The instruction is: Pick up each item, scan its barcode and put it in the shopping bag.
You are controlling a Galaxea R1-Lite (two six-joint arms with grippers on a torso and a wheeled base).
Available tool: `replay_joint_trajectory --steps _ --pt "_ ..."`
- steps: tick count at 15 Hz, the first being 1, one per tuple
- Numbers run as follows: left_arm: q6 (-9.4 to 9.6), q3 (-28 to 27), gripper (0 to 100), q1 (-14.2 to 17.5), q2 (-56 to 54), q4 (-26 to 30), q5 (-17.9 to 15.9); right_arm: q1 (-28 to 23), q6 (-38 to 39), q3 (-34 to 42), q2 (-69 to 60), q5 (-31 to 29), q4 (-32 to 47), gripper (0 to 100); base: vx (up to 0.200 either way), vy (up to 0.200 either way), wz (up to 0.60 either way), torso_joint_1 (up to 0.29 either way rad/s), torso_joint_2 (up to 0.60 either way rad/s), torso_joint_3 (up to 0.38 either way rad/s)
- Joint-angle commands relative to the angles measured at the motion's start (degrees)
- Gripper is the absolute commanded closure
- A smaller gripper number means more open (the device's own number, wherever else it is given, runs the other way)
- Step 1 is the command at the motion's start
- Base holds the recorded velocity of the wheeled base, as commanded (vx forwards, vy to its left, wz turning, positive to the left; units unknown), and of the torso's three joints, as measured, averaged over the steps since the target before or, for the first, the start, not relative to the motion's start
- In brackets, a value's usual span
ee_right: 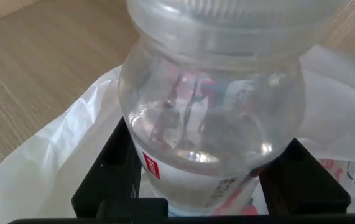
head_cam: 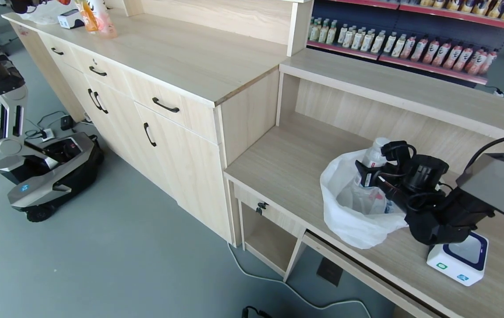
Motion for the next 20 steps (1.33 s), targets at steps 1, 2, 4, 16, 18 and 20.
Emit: replay_joint_trajectory --steps 1,2,4,16,18,20 --pt "-0.01 0.01 0 0.0 -0.02 -0.01 0.01 -0.08 0.05 -3.69 2.98 0.0 0.4 100 0.0 0.0 0.0 0.0 0.0 0.0" --pt "-0.01 0.01 0 0.0 -0.02 -0.01 0.01 -0.08 0.14 -4.66 3.59 0.0 0.48 100 0.0 0.0 0.0 0.0 0.0 0.0" --pt "-0.01 0.01 0 0.0 -0.02 -0.01 0.01 -0.25 0.14 -6.86 4.21 0.0 0.92 100 0.0 0.0 0.0 0.0 0.0 0.0" --pt "-0.01 0.01 0 0.0 -0.02 -0.01 0.01 0.01 -0.74 1.93 -10.12 -0.35 4.53 0 0.0 0.0 0.0 0.0 0.0 0.0" --pt "-0.01 0.01 0 0.0 -0.02 -0.01 0.01 -0.08 -1.97 14.33 -22.86 -0.18 6.11 0 0.0 0.0 0.0 0.0 0.0 0.0" --pt "-0.01 0.01 0 0.0 -0.02 -0.01 0.01 -0.6 -2.14 26.19 -37.01 -0.18 9.98 0 0.0 0.0 0.0 0.0 0.0 0.0"
